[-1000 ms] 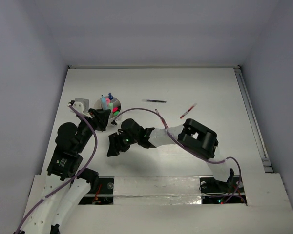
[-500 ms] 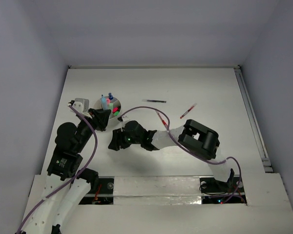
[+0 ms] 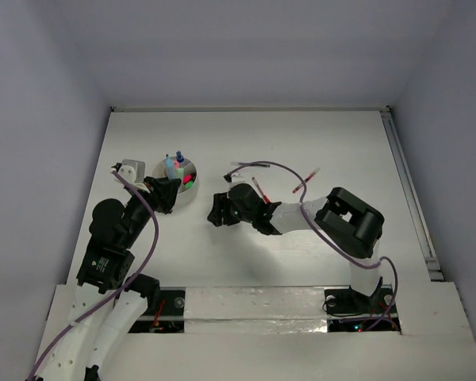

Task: Sort the stationery into containers
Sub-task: Move the pen cap to the center of the board.

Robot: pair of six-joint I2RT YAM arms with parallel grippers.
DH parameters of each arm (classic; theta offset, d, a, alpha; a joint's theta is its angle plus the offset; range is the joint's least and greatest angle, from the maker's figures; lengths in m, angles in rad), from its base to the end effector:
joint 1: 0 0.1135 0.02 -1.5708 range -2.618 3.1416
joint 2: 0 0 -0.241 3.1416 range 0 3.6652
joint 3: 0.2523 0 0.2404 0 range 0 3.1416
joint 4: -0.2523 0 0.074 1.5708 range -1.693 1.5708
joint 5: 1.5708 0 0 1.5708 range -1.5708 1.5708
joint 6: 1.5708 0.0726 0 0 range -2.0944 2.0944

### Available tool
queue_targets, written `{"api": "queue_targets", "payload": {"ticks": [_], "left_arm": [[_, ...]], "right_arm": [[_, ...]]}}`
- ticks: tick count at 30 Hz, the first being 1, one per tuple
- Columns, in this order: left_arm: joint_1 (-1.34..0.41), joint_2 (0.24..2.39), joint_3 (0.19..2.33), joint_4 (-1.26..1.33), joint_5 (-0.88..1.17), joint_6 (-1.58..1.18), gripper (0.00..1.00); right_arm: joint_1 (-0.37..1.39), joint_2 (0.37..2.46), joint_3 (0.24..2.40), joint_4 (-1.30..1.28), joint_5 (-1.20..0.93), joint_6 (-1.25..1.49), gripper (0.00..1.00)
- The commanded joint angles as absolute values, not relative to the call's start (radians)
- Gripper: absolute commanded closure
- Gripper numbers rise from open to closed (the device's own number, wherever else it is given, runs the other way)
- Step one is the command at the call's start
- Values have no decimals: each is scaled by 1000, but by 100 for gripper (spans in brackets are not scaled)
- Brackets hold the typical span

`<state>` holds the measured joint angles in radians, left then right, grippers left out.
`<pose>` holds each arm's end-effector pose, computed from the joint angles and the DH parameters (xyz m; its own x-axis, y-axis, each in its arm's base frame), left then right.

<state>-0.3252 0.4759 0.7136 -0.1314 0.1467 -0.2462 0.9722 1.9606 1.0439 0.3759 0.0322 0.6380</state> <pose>0.1510 -0.0621 0.3525 -0.0131 -0.2500 -0.9682 0.4646 0.8558 -0.2273 0.2423 0.3510 0.1127 -0.7155 0.0074 -0.6985 -0.4780 0.7240 0.4973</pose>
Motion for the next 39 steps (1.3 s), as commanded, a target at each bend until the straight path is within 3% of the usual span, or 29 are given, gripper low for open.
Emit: {"api": "queue_targets", "payload": {"ticks": [1, 12, 19, 25, 30, 39], "left_arm": [[-311, 483, 718, -72, 172, -258, 100], [-302, 489, 715, -64, 196, -264, 100], [-293, 486, 712, -64, 202, -267, 100], [-293, 488, 713, -64, 204, -267, 100], [-293, 486, 712, -66, 204, -267, 100], [-293, 489, 712, -63, 209, -267, 100]], "right_arm": [[947, 1884, 1014, 353, 86, 577, 38], [923, 1760, 1031, 149, 97, 491, 35], [914, 1796, 1146, 14, 92, 486, 31], [914, 1828, 1164, -25, 8, 517, 34], [914, 1865, 1181, -44, -49, 525, 25], [891, 1888, 1143, -11, -101, 538, 24]]}}
